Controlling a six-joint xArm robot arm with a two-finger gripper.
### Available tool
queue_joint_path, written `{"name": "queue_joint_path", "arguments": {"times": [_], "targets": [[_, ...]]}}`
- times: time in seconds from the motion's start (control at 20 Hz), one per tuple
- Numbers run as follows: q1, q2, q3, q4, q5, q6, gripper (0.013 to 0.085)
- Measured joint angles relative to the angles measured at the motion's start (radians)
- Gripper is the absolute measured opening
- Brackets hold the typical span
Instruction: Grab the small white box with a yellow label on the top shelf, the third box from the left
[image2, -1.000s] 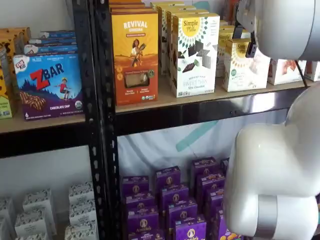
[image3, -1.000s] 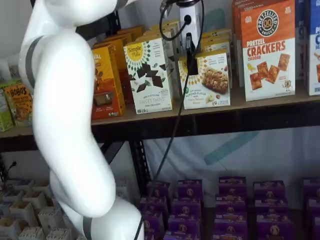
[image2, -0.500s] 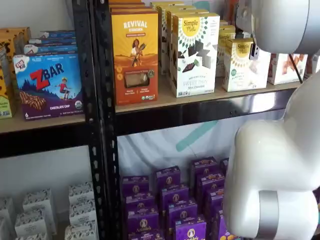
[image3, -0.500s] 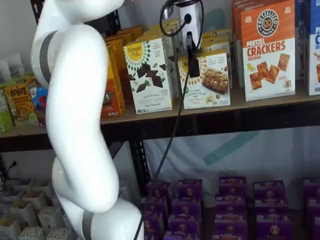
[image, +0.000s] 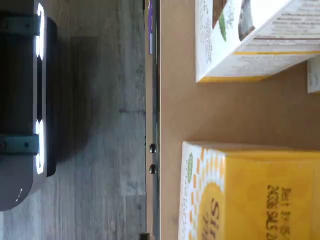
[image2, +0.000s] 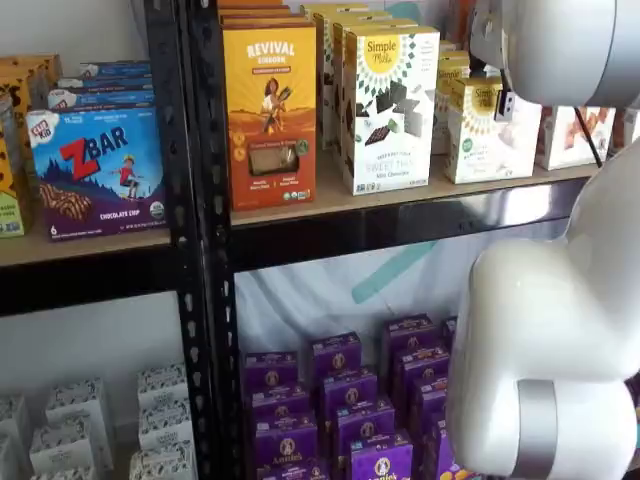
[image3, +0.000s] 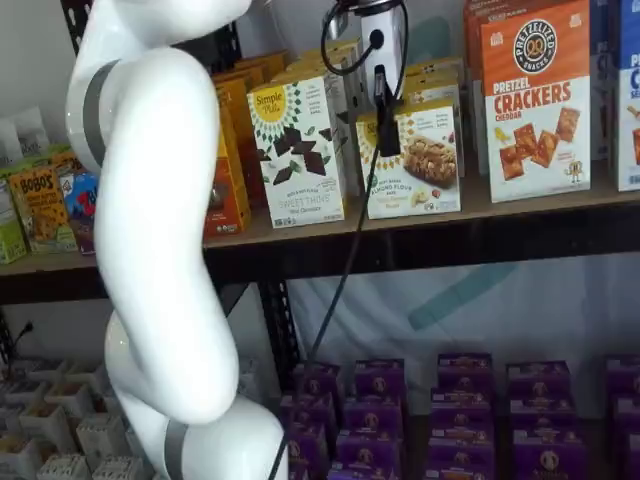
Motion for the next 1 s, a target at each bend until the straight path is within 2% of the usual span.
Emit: {"name": "queue_joint_path", "arguments": {"times": [0.15, 0.2, 0.25, 0.4, 0.45, 0.5, 0.6, 0.85, 1.0], "targets": [[-0.003, 0.002, -0.001, 0.007, -0.001, -0.003, 0.0650], [-0.005, 0.003, -0.002, 0.011, -0.001, -0.004, 0.0650], [-0.007, 0.003, -0.004, 0.014, -0.001, -0.005, 0.0610], [-0.007, 0.003, -0.003, 0.014, -0.004, -0.005, 0.0610], [-0.008, 0.002, -0.002, 0.015, -0.006, -0.006, 0.0570], [-0.009, 0.001, 0.000, 0.017, -0.009, -0.007, 0.0570], [-0.011, -0.002, 0.005, 0.020, -0.015, -0.009, 0.0490], [-0.013, -0.010, 0.015, 0.024, -0.026, -0.011, 0.0490], [-0.016, -0.012, 0.019, 0.028, -0.027, -0.014, 0.0410]]}}
